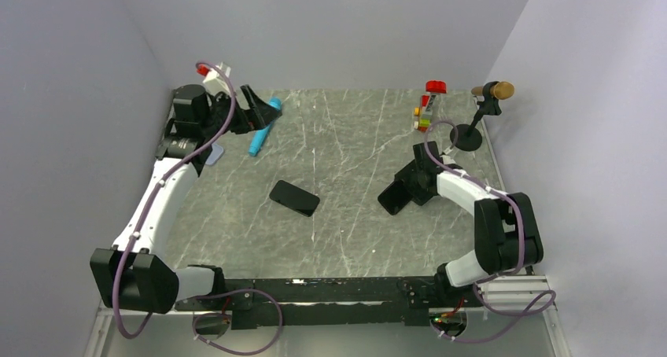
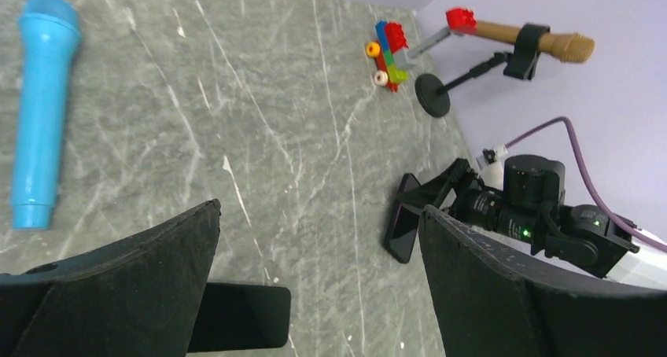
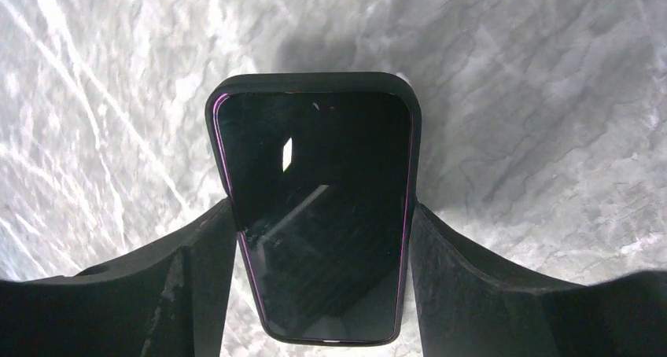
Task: Take the phone out of the phone case
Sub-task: Pick up the phone at the center of the board, then adjust the phone.
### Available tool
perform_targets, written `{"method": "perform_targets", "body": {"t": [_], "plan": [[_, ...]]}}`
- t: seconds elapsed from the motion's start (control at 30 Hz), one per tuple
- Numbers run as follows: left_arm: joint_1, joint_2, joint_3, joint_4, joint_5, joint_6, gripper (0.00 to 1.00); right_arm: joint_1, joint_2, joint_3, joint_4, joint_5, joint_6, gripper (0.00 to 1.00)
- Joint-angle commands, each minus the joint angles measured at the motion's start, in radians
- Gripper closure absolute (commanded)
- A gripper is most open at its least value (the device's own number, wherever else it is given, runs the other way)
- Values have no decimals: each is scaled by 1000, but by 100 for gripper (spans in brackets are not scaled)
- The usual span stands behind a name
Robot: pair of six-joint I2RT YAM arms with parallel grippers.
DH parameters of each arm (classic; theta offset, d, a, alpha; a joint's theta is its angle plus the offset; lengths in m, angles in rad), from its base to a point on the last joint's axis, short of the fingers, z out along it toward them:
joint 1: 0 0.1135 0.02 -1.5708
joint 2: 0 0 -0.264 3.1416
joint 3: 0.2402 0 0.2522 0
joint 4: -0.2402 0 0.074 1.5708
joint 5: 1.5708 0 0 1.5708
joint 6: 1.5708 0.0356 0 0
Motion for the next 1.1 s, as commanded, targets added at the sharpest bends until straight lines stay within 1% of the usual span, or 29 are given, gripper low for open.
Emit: {"method": "perform_targets", "body": {"t": [0.0, 0.07, 0.17, 0.23, 0.3, 0.37, 0.43, 0.57, 0.63, 0.73, 0.87, 1.07], "plan": [[-91, 10, 55, -70, -24, 59, 0, 42, -102, -37, 137, -5, -126, 100], [-129, -19, -1, -70, -12, 55, 1, 65, -157, -58, 193, -21, -161, 100], [-173, -88, -146, 4, 39, 15, 2, 88, -197, -68, 275, -85, -192, 100], [-218, -134, -240, 49, 60, -9, 3, 92, -170, -50, 276, -182, -146, 100], [-274, -161, -311, 64, 47, -19, 3, 128, -162, -68, 345, -271, -87, 100], [-329, -168, -362, 67, -10, -26, 4, 170, -178, -97, 421, -262, -31, 100], [-373, -147, -397, 87, -38, -38, 4, 192, -188, -111, 455, -252, -6, 100], [-482, -71, -376, 93, -93, -27, 4, 247, -221, -109, 475, -245, 19, 100], [-532, -48, -380, 130, -132, -33, 4, 277, -247, -116, 471, -228, 47, 100], [-585, -25, -391, 170, -180, -56, 7, 320, -286, -131, 488, -214, 91, 100], [-621, 2, -387, 174, -241, -74, 16, 390, -314, -131, 512, -192, 146, 100], [-627, 0, -376, 138, -268, -82, 32, 505, -340, -124, 538, -148, 216, 100]]}}
